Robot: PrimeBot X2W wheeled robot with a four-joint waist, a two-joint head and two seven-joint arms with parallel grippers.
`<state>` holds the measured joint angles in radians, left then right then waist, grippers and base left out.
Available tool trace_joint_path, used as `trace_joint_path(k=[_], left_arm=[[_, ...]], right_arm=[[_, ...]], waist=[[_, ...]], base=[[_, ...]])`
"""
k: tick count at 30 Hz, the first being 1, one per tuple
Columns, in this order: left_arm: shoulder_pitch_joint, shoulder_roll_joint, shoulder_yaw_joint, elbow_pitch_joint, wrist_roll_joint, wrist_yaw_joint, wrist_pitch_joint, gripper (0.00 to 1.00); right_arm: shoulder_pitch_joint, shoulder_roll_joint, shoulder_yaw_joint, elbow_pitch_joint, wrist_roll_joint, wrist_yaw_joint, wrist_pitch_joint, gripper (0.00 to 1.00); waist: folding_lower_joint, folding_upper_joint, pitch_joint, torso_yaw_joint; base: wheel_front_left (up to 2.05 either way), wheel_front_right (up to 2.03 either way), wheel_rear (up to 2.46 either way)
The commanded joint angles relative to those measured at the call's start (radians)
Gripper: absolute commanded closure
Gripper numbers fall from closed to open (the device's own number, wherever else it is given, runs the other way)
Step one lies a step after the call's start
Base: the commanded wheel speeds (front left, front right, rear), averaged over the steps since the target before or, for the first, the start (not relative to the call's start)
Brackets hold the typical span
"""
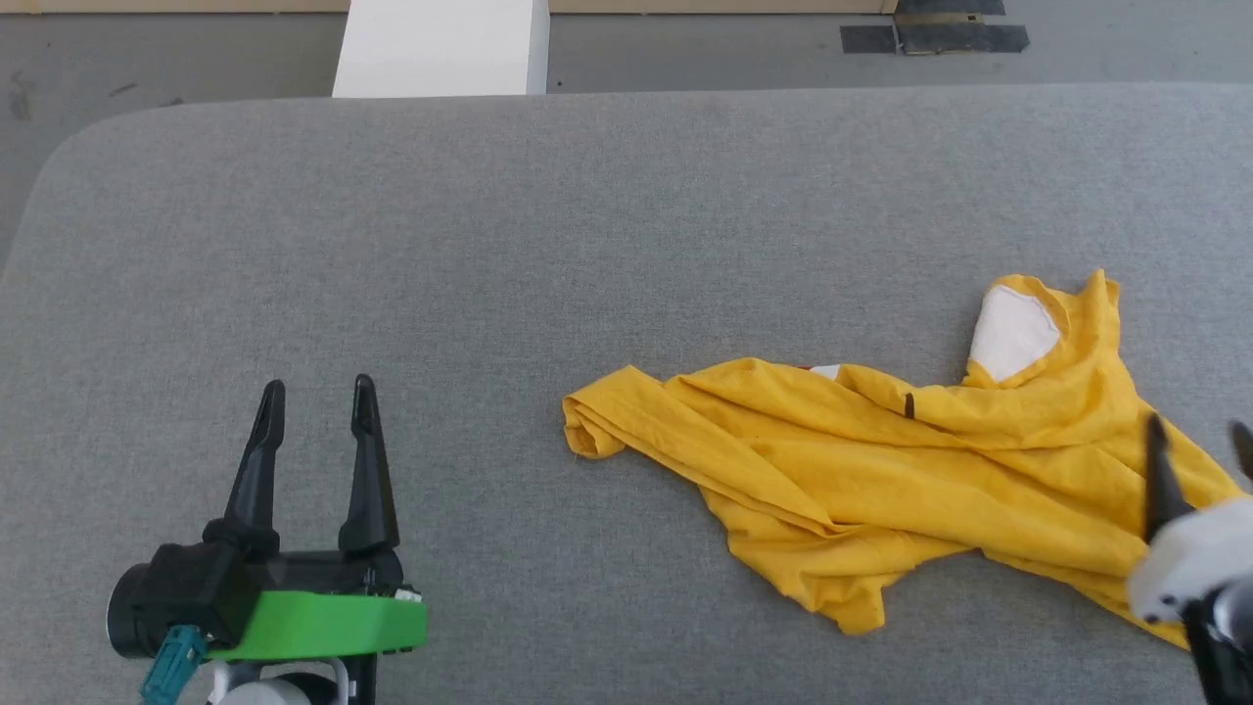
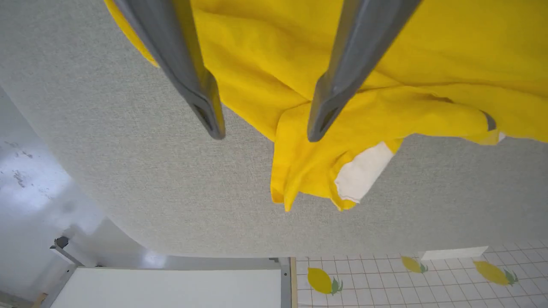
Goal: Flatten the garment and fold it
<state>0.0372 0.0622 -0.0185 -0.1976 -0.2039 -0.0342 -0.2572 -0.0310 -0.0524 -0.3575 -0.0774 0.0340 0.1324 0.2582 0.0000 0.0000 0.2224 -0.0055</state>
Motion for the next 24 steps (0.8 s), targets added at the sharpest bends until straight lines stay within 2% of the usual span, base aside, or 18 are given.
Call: trace_joint_path(k=[1, 3, 7, 15, 17, 18, 19, 24], left_arm=[[-0.01, -0.004, -0.003, -0.003, 0.008, -0.006, -0.005, 0.0], [-0.014, -0.004, -0.007, -0.003, 0.007, -0.008, -0.005, 0.0], [-0.024, -0.005, -0.014, -0.004, 0.003, -0.008, -0.005, 0.0], [-0.037, -0.006, -0.004, 0.001, -0.002, -0.01, -0.005, 0.0], [-0.038, -0.006, -0.002, 0.003, -0.002, -0.013, -0.005, 0.0], [-0.039, -0.006, -0.002, 0.006, -0.002, -0.014, -0.005, 0.0], [-0.041, -0.006, -0.002, 0.008, -0.002, -0.015, -0.005, 0.0], [-0.044, -0.007, -0.004, 0.02, -0.001, -0.019, -0.005, 0.0]], right_arm=[[-0.031, -0.003, 0.032, -0.004, 0.005, -0.002, 0.027, 0.0], [-0.055, -0.019, 0.077, 0.01, 0.008, -0.002, 0.083, 0.0], [-0.102, -0.026, 0.076, 0.052, 0.01, -0.002, 0.168, 0.0], [-0.137, -0.033, 0.016, 0.127, -0.021, -0.002, 0.188, 0.0], [-0.139, -0.029, 0.004, 0.141, -0.023, -0.002, 0.188, 0.64], [-0.14, -0.027, -0.001, 0.148, -0.025, -0.002, 0.187, 0.9], [-0.141, -0.025, -0.003, 0.152, -0.028, -0.002, 0.184, 1.0], [-0.149, -0.014, -0.016, 0.158, -0.038, -0.002, 0.154, 1.0]], waist=[[0.0, 0.0, 0.011, 0.007], [0.0, 0.0, 0.022, 0.018], [0.0, 0.0, 0.05, 0.048], [0.0, 0.0, 0.079, 0.091], [0.0, 0.0, 0.08, 0.095], [0.0, 0.0, 0.079, 0.096], [0.0, 0.0, 0.078, 0.097], [0.0, 0.0, 0.059, 0.095]], base=[[0.0, 0.0, 0.0], [0.0, 0.0, 0.0], [0.0, 0.0, 0.0], [0.0, 0.0, 0.0], [0.0, 0.0, 0.0], [0.0, 0.0, 0.0], [0.0, 0.0, 0.0], [0.0, 0.0, 0.0]])
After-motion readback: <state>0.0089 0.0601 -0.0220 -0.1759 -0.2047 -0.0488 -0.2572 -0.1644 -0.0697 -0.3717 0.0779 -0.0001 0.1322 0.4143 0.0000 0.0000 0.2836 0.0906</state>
